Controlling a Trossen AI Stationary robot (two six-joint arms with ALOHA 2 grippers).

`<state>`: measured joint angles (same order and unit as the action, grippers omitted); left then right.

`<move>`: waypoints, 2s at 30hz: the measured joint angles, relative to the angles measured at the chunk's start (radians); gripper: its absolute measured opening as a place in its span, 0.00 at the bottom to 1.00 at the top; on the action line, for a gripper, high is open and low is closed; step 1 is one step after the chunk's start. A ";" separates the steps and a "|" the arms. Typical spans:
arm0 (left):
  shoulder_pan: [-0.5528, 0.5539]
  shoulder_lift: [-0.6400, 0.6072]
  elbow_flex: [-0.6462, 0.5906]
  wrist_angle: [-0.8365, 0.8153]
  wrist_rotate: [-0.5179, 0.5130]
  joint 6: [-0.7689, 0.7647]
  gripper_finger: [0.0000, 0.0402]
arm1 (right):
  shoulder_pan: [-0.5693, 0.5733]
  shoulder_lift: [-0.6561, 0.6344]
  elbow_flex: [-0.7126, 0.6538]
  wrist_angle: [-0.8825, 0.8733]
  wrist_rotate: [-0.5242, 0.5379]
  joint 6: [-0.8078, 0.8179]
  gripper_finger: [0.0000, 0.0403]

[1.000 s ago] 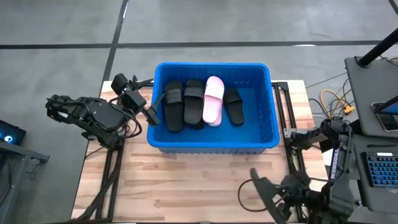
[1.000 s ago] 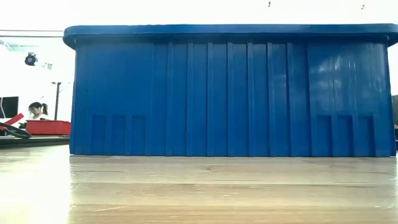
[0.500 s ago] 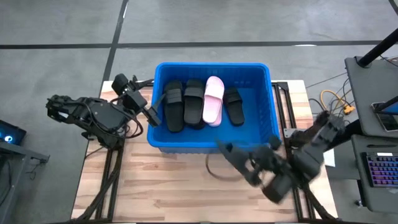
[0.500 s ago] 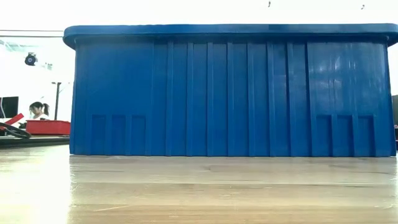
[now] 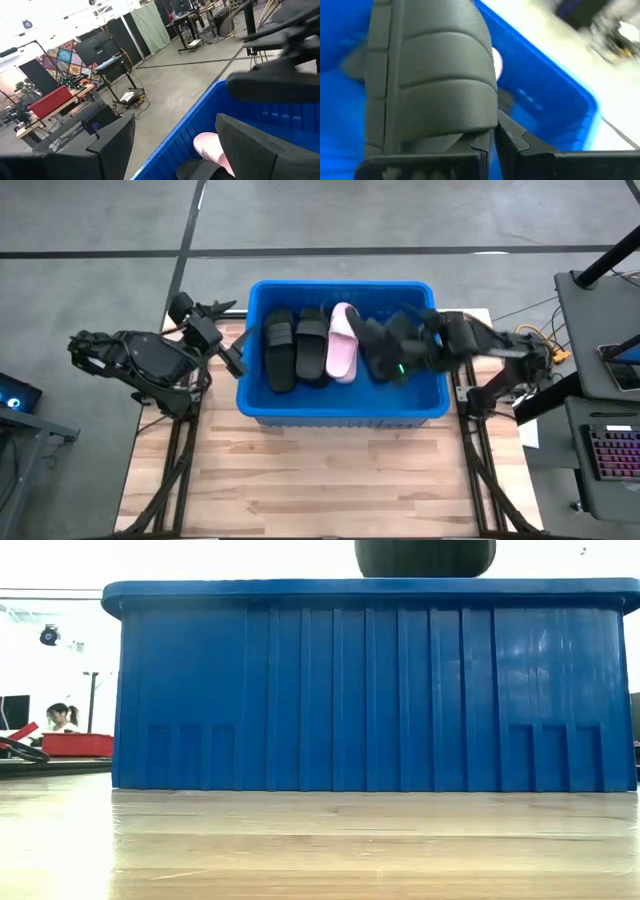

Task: Pick and place slides into bin
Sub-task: Put the black slide into the blue bin

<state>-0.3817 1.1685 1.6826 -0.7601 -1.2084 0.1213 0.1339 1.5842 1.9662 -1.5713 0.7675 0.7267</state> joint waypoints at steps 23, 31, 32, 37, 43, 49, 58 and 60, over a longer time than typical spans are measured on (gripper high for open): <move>0.000 -0.125 0.001 0.022 -0.007 0.096 0.65 | -0.436 0.171 -0.201 0.000 -0.159 -0.104 0.02; 0.000 -0.139 0.002 0.026 -0.007 0.103 0.65 | -0.458 0.263 -0.209 0.000 -0.185 -0.020 0.02; 0.000 -0.142 0.002 0.026 -0.007 0.103 0.65 | -0.462 0.282 -0.209 0.001 -0.190 -0.019 0.02; 0.000 -0.154 0.001 0.020 -0.007 0.104 0.65 | -0.480 0.357 -0.209 0.003 -0.192 -0.019 0.02; 0.000 -0.170 0.001 0.018 -0.007 0.105 0.65 | -0.508 0.428 -0.209 0.008 -0.192 -0.020 0.02; 0.000 -0.180 0.000 0.018 -0.005 0.105 0.65 | -0.533 0.448 -0.208 0.063 -0.191 -0.024 0.02; 0.000 -0.181 -0.001 0.018 -0.001 0.105 0.65 | -0.547 0.423 -0.208 0.006 -0.181 0.029 0.02; 0.000 -0.181 -0.001 0.018 -0.001 0.105 0.65 | -0.546 0.408 -0.208 0.005 -0.179 0.039 0.02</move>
<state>-0.3817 0.9874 1.6817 -0.7425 -1.2092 0.2260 -0.4126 1.9921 1.7580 -1.5663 0.5889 0.7660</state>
